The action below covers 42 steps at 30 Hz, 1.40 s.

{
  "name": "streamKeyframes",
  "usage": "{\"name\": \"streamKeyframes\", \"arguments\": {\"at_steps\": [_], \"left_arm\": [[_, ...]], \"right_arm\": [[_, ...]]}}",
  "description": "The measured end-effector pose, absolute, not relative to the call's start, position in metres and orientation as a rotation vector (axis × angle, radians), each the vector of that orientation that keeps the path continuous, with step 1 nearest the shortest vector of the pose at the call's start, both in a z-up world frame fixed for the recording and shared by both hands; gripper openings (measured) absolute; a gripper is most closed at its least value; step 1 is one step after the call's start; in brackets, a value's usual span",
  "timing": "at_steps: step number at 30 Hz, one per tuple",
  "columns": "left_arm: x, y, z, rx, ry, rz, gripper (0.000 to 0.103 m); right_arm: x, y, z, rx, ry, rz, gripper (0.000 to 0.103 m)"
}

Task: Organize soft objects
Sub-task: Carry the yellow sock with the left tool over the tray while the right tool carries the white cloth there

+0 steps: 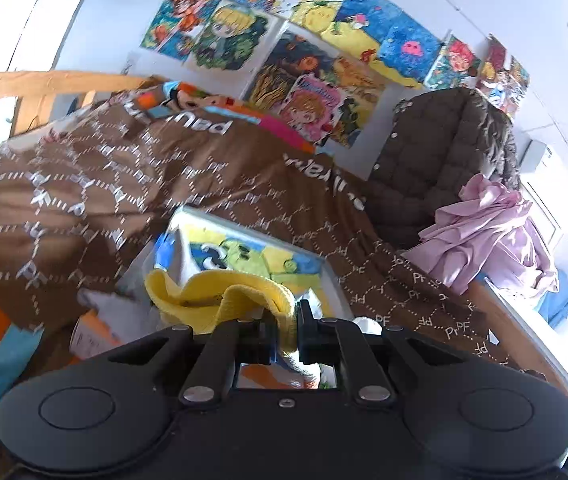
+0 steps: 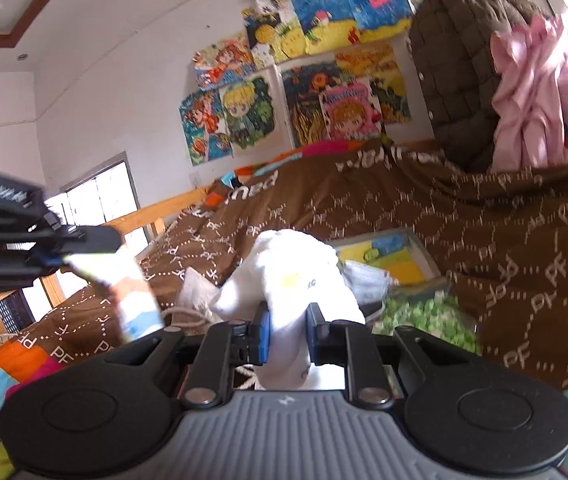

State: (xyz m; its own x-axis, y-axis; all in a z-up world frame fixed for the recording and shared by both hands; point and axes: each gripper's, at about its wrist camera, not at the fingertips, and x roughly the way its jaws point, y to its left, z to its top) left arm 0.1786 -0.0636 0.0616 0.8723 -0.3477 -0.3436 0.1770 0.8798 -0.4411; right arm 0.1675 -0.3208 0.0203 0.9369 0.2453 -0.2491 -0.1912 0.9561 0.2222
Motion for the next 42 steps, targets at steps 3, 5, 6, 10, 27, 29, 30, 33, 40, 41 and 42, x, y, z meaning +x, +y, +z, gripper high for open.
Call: {"name": "streamKeyframes", "arguments": {"at_steps": [3,5,6,10,27,29,30,33,40,41,42], "left_arm": [[0.192,-0.069,0.071,-0.377,0.425,-0.302,0.009],[0.203,-0.07,0.075,-0.365,0.417,-0.313,0.009],[0.21,-0.069,0.077,-0.371,0.416,-0.318,0.009],[0.246,-0.066,0.082,-0.412,0.435,-0.354,0.009],[0.419,-0.128,0.044,-0.369,0.386,-0.437,0.009],[0.431,-0.136,0.034,-0.377,0.382,-0.444,0.009],[0.435,-0.139,0.03,-0.381,0.382,-0.442,0.009],[0.444,-0.142,0.016,-0.396,0.397,-0.425,0.009],[0.457,-0.138,-0.012,-0.323,0.48,-0.352,0.009],[0.459,-0.137,-0.015,-0.311,0.497,-0.345,0.009],[0.46,-0.136,-0.018,-0.297,0.514,-0.336,0.009]], "right_arm": [[0.172,-0.317,0.025,0.141,0.241,0.219,0.02],[0.18,-0.314,0.026,0.077,0.208,0.215,0.02],[0.186,-0.312,0.024,0.049,0.195,0.211,0.02],[0.225,-0.315,0.016,0.015,0.183,0.182,0.02],[0.365,-0.337,-0.019,0.026,0.341,0.066,0.021],[0.369,-0.337,-0.021,0.027,0.354,0.075,0.021],[0.369,-0.338,-0.023,0.032,0.358,0.077,0.022],[0.373,-0.343,-0.024,0.064,0.374,0.084,0.022],[0.382,-0.346,-0.024,0.078,0.421,0.094,0.024],[0.382,-0.345,-0.025,0.077,0.428,0.096,0.024],[0.383,-0.345,-0.025,0.076,0.435,0.097,0.025]]}}
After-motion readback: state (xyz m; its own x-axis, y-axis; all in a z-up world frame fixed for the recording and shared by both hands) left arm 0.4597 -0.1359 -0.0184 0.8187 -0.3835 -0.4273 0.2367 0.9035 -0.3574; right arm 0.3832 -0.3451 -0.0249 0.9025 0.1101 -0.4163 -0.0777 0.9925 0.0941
